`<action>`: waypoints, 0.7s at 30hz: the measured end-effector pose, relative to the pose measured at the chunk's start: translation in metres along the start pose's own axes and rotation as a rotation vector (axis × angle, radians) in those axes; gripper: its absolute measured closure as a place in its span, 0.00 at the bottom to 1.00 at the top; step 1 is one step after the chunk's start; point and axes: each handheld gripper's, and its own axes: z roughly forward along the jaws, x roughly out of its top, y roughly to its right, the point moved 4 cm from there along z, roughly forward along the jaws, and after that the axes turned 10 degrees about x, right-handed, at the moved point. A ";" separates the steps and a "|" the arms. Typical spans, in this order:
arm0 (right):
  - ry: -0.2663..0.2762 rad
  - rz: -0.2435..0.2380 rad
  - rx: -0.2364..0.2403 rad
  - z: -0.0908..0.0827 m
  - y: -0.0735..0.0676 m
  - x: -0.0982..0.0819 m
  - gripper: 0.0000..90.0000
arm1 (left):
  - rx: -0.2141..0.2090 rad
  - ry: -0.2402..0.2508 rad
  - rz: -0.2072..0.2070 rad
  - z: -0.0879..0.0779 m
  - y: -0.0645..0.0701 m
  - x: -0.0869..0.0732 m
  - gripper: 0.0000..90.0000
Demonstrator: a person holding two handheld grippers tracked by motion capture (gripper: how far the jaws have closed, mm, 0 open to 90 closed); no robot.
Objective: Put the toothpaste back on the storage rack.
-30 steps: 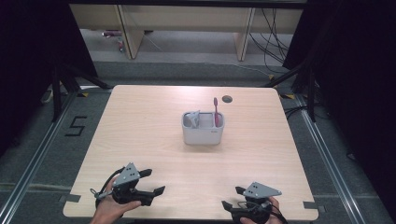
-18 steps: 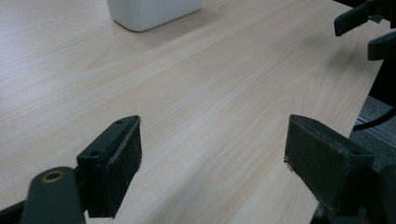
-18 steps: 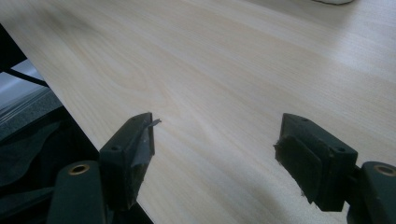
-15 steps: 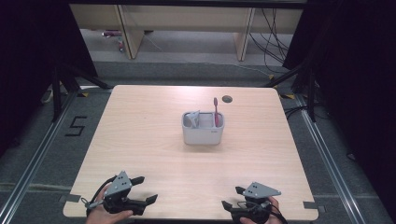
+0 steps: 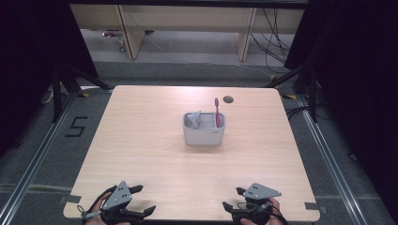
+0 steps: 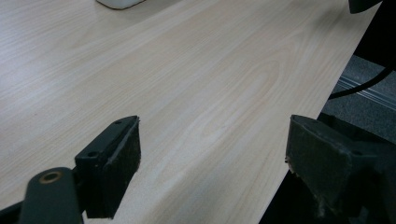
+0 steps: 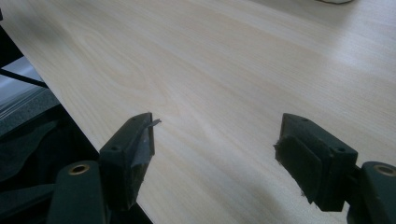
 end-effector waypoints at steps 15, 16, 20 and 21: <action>-0.008 0.001 0.029 0.002 -0.001 0.000 0.31 | -0.015 -0.032 0.005 0.006 0.002 -0.007 0.20; -0.009 0.001 0.029 0.002 -0.001 0.000 0.31 | -0.017 -0.039 0.002 0.005 0.003 -0.007 0.20; -0.010 0.000 0.029 0.002 -0.001 0.000 0.31 | -0.020 -0.027 0.001 0.006 0.002 -0.007 0.20; -0.010 0.001 0.030 0.002 -0.001 0.000 0.31 | -0.012 -0.042 0.021 0.006 0.001 -0.007 0.20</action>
